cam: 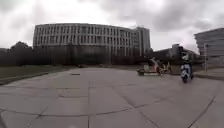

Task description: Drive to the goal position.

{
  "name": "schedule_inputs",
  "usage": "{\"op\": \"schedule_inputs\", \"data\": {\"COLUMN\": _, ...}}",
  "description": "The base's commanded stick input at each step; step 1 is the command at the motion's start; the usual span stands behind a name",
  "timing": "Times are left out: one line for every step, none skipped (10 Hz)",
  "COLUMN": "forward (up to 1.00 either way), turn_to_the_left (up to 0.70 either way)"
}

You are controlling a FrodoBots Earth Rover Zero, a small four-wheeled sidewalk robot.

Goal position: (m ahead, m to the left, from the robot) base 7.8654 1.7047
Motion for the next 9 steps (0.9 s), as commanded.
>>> {"op": "schedule_inputs", "data": {"forward": 0.7, "turn_to_the_left": 0.0}}
{"op": "schedule_inputs", "data": {"forward": 0.7, "turn_to_the_left": 0.0}}
{"op": "schedule_inputs", "data": {"forward": 0.7, "turn_to_the_left": 0.0}}
{"op": "schedule_inputs", "data": {"forward": 0.7, "turn_to_the_left": 0.0}}
{"op": "schedule_inputs", "data": {"forward": 0.7, "turn_to_the_left": 0.0}}
{"op": "schedule_inputs", "data": {"forward": 0.7, "turn_to_the_left": 0.0}}
{"op": "schedule_inputs", "data": {"forward": 0.7, "turn_to_the_left": 0.0}}
{"op": "schedule_inputs", "data": {"forward": 0.7, "turn_to_the_left": 0.0}}
{"op": "schedule_inputs", "data": {"forward": 0.7, "turn_to_the_left": 0.0}}
